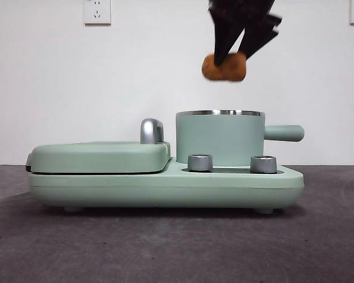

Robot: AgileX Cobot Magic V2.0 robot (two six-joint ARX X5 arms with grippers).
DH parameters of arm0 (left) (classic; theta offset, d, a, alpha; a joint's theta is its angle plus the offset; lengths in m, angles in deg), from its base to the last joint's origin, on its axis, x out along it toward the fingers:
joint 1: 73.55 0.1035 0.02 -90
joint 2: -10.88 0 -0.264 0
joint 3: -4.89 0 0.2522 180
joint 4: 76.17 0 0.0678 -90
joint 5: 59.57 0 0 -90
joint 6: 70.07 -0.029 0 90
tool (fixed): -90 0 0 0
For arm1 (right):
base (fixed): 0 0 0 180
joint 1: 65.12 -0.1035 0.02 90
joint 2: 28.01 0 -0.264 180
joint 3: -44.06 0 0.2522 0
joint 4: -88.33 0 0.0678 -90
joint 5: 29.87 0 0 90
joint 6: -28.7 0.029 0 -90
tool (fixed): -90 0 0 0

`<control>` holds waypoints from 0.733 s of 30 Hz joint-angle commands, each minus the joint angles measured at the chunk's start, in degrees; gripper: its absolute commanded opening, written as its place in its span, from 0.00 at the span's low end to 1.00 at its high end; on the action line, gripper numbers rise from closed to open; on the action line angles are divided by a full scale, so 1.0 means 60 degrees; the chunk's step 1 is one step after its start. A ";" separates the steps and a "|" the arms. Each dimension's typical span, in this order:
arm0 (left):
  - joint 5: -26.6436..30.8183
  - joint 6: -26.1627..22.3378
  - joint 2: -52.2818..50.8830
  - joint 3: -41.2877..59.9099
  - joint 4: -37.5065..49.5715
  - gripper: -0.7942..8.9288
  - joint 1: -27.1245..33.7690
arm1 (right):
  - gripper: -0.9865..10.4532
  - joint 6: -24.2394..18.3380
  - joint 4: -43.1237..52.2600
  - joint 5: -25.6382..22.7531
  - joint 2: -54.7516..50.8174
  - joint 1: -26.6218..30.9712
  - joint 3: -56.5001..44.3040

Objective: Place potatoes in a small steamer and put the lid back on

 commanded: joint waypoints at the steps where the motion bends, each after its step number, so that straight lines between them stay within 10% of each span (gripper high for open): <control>1: -0.0007 0.0062 -0.0029 -0.0135 0.0328 0.10 -0.0025 | 0.32 0.0175 0.0066 0.0237 0.0583 -0.0029 0.0328; 22: -0.0007 0.0062 -0.0029 -0.0135 0.0335 0.10 -0.0025 | 0.32 0.0164 0.0284 0.0178 0.2390 0.0025 0.0328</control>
